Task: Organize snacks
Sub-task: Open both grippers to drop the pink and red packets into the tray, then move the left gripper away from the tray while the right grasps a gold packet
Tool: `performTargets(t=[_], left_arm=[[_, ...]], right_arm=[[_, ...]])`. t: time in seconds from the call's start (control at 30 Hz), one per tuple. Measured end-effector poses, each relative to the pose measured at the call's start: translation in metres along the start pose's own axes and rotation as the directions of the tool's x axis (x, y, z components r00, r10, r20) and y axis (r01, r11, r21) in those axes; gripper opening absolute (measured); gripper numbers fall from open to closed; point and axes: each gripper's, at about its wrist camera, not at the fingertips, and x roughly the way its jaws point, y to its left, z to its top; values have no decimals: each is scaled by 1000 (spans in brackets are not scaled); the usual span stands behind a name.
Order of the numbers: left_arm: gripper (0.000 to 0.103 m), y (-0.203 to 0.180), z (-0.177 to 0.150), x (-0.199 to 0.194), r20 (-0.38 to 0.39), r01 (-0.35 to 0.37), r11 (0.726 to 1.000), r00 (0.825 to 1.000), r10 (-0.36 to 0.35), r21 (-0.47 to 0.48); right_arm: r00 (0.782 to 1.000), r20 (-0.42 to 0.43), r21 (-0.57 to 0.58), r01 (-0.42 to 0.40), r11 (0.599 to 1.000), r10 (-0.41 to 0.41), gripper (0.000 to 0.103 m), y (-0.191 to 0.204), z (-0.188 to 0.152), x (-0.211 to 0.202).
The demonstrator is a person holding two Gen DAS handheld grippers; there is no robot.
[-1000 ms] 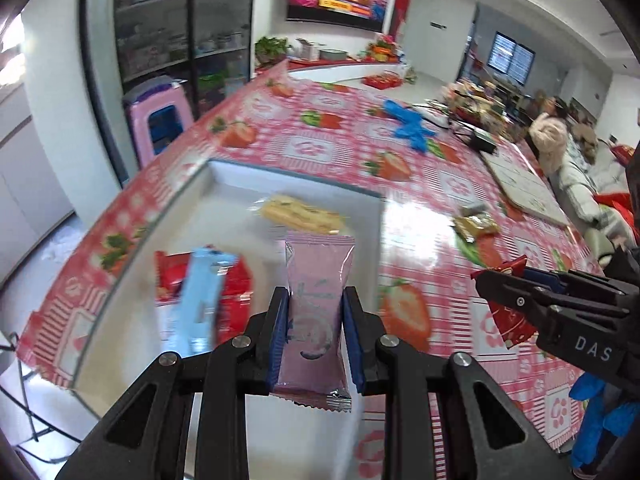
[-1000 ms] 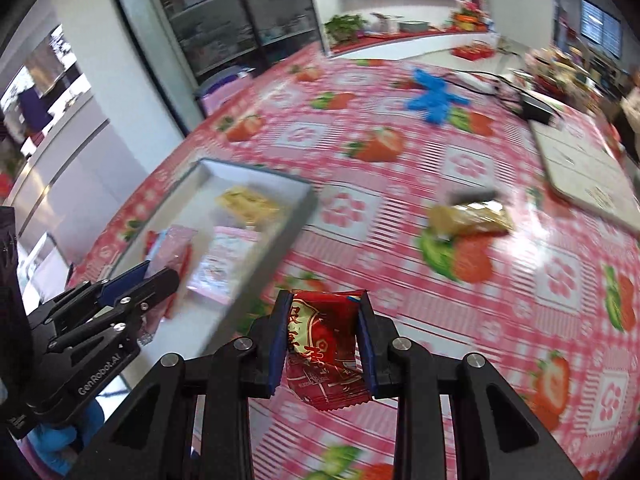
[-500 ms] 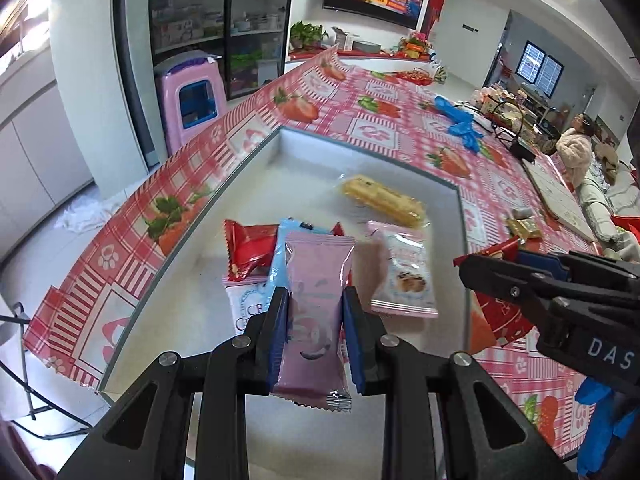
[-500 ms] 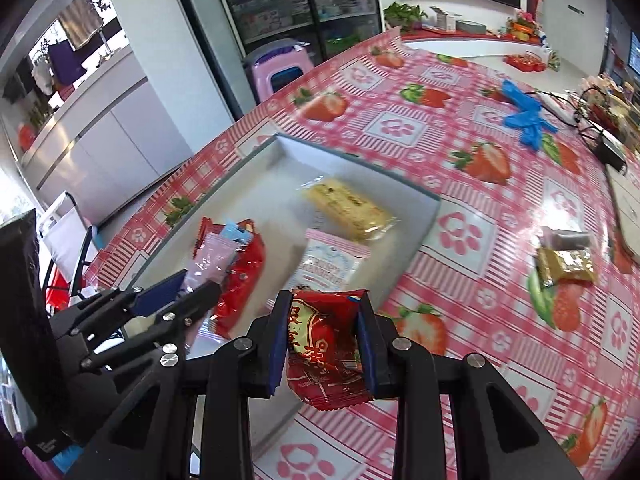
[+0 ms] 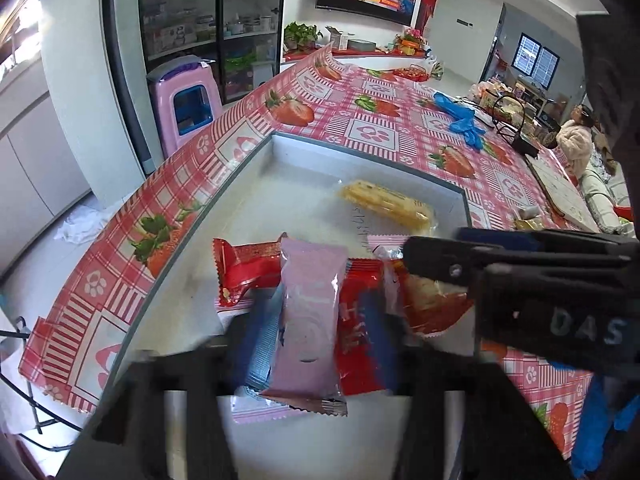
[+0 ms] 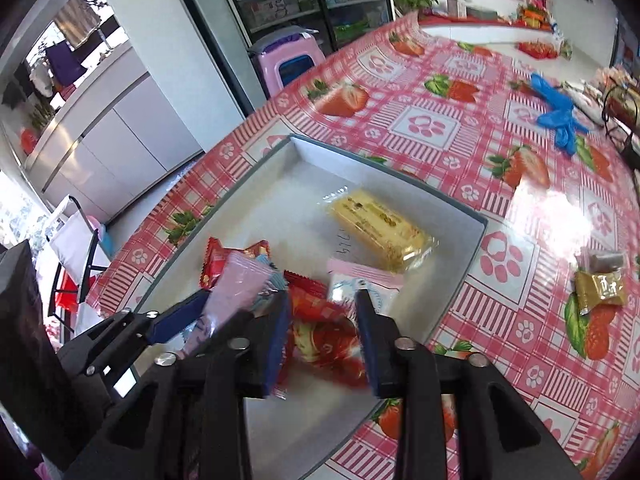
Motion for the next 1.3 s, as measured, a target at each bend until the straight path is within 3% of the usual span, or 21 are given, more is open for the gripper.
performTargets(t=[0.03,0.07,0.2,0.27,0.33,0.37,0.5,0.6,0.73,0.83,0.9,0.97,1.0,1.13,1.3], left_arm=[[76,-1,0,-2,14,-4,1000,1000,4,-1],[77,-3,0,-4,26,-6,1000,1000,6,2],[78,-13,5,-5,24,6,1000,1000,-6,11],[78,-18,6,-5,22,28,1000,999,-28,4],[79,-26,6,-6,18,58,998,998,-58,6],[79,-30,6,-7,15,74,997,997,-74,12],[79,-57,1,-12,5,132,989,991,-132,72],[80,-72,-5,-13,-9,167,981,986,-167,99],[80,-88,-16,-8,-53,196,969,980,-190,150],[80,-99,-24,-2,-70,177,963,984,-166,204],[80,-105,-26,-3,-58,156,958,988,-146,241],[80,-107,-26,-2,-72,178,957,983,-166,231],[80,-107,-25,-1,-81,192,956,981,-178,220],[80,-114,-28,-4,-85,186,959,981,-172,215],[80,-124,-37,-10,-104,182,961,981,-163,208]], right_arm=[[1000,9,10,13,1000,-13,91,-4,0,-1],[999,27,21,32,999,-32,95,-10,0,-4],[989,54,106,134,985,-140,95,-53,-2,-16],[974,50,204,204,957,-219,95,-87,-6,-22],[960,31,342,251,906,-278,95,-128,-12,-27],[951,12,433,273,859,-308,95,-155,-19,-29],[927,-40,608,318,728,-372,95,-210,-31,-28],[924,-40,681,303,666,-380,96,-231,-30,-19],[909,22,720,275,637,-417,96,-241,-11,-12],[885,6,688,334,644,-465,96,-244,8,1],[870,-16,616,397,681,-493,95,-243,17,10],[846,-20,534,459,710,-532,65,-236,18,15],[839,0,490,475,731,-544,60,-231,16,15],[874,27,403,435,805,-485,29,-224,0,6],[917,31,342,364,866,-398,29,-207,-42,-16]])
